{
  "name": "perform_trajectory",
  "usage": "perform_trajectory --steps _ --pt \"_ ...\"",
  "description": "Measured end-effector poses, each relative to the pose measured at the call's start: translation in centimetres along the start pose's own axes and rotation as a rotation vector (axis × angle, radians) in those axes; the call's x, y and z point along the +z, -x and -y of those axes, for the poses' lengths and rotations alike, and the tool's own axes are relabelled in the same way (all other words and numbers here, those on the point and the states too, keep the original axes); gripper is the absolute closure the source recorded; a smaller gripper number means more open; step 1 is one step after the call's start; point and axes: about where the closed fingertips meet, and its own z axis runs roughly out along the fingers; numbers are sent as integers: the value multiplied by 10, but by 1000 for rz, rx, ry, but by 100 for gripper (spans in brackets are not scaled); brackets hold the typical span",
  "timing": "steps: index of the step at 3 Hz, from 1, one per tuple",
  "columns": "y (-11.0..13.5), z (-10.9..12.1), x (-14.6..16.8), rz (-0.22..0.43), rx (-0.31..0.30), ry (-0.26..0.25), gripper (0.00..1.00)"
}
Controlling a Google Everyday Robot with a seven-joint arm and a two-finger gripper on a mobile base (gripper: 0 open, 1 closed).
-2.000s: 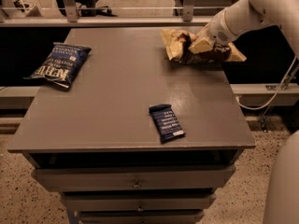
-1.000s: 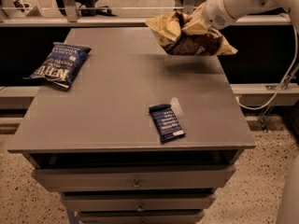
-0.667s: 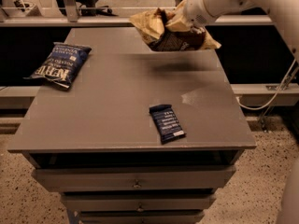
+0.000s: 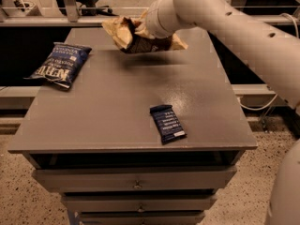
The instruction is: Move brown chip bag near blue chip bag
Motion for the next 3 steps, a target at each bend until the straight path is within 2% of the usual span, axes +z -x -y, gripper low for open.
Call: perform_trajectory --steps 1,2,3 --pt "19 -7 41 14 -37 -58 100" --pt "36 -17 64 39 -45 -75 100" --pt "44 -39 78 54 -27 -49 100"
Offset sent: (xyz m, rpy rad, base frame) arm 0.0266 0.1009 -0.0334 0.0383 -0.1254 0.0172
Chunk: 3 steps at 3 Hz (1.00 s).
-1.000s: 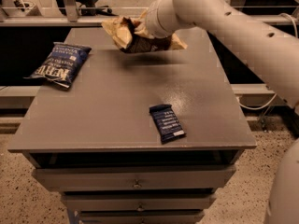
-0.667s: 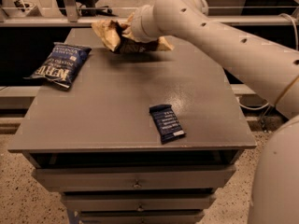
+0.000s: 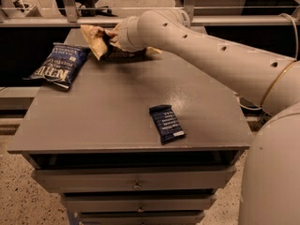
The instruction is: Move brown chip bag near blue chip bag
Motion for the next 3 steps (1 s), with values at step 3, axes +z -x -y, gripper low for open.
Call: perform_trajectory --steps 3 --pt "11 -47 0 26 72 91 83"
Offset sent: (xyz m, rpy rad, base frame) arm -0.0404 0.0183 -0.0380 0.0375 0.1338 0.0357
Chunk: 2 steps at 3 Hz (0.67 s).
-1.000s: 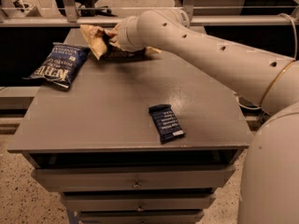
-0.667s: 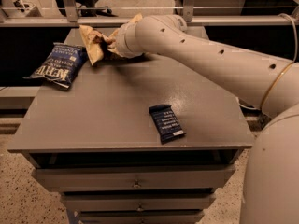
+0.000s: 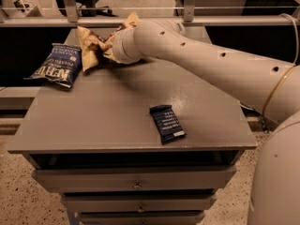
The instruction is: Move brown chip bag near blue chip bag
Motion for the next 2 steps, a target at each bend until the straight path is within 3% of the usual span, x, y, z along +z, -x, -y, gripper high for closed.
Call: perform_trajectory --steps 2 --pt "24 7 -12 65 27 -5 36"
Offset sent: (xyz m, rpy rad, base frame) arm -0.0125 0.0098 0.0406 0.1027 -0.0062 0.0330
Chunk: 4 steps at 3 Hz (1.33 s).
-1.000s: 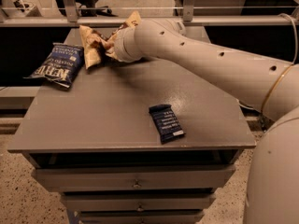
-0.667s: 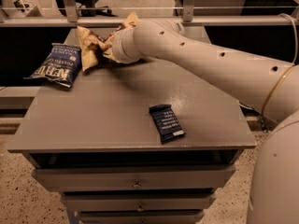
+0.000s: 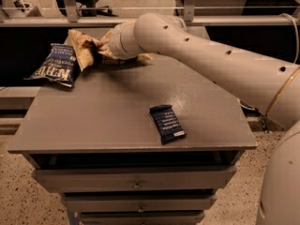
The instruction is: Move brown chip bag near blue chip bag
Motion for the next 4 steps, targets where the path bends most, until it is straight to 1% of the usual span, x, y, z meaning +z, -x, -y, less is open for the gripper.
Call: perform_trajectory --steps 1,2,3,4 --pt "10 5 -4 24 3 -6 13" --pt "12 7 -4 29 5 -6 0" --pt "5 21 -19 52 23 -11 0" --pt "-6 54 -69 91 49 -19 0"
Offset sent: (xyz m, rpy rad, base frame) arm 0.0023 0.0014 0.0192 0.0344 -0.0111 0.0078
